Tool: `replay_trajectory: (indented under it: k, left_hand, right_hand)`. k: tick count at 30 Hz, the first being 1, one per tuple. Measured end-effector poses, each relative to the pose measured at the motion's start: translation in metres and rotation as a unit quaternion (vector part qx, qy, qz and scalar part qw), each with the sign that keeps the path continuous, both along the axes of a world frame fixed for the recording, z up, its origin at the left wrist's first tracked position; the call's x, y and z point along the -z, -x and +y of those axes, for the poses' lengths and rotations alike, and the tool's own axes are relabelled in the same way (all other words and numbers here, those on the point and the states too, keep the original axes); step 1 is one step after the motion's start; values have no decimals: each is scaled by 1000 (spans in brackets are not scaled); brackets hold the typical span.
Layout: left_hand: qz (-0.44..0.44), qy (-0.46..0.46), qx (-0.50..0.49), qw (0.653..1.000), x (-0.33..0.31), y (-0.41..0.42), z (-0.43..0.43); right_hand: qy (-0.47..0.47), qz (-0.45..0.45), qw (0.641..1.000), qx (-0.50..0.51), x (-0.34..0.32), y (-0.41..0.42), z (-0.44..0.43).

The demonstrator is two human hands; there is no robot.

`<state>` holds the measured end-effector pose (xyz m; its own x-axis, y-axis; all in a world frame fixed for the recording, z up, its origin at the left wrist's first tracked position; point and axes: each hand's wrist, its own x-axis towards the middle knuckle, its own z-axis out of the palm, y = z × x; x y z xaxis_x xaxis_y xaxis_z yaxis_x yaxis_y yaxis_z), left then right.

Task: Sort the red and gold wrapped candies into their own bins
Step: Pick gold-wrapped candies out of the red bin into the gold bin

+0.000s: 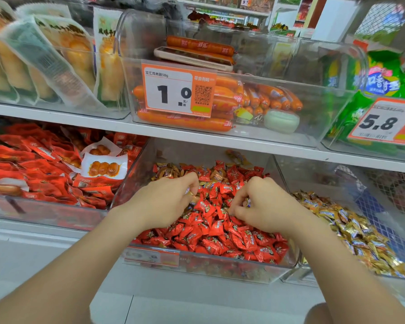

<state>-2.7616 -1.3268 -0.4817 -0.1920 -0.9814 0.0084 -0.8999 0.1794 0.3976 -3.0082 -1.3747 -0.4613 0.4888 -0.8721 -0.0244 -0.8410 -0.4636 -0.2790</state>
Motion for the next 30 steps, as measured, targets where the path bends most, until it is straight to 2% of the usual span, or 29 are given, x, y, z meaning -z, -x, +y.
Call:
replay_trajectory:
  k: [4,8,12,16,23,30]
  left_hand:
    - [116,-21,-6,993,-9,-6,8]
    - [186,-22,-38,982,-9,-3,13]
    - [237,-30,-55,970,-7,5,14]
    - [314,-66,-72,944,-7,12,13]
    - [324,-57,-72,942,-9,21,10]
    - [307,-50,-56,949,-10,28,10]
  right_hand:
    - [-3,-116,990,77,-9,2,-2]
    - [54,-139,983,107,-10,8,-5]
    - [72,-114,989,64,-6,13,-6]
    - [63,17,998,7,1,6,-1]
    - [92,193,974,75,-9,-13,0]
    - [78,134,983,95,-5,-16,-5]
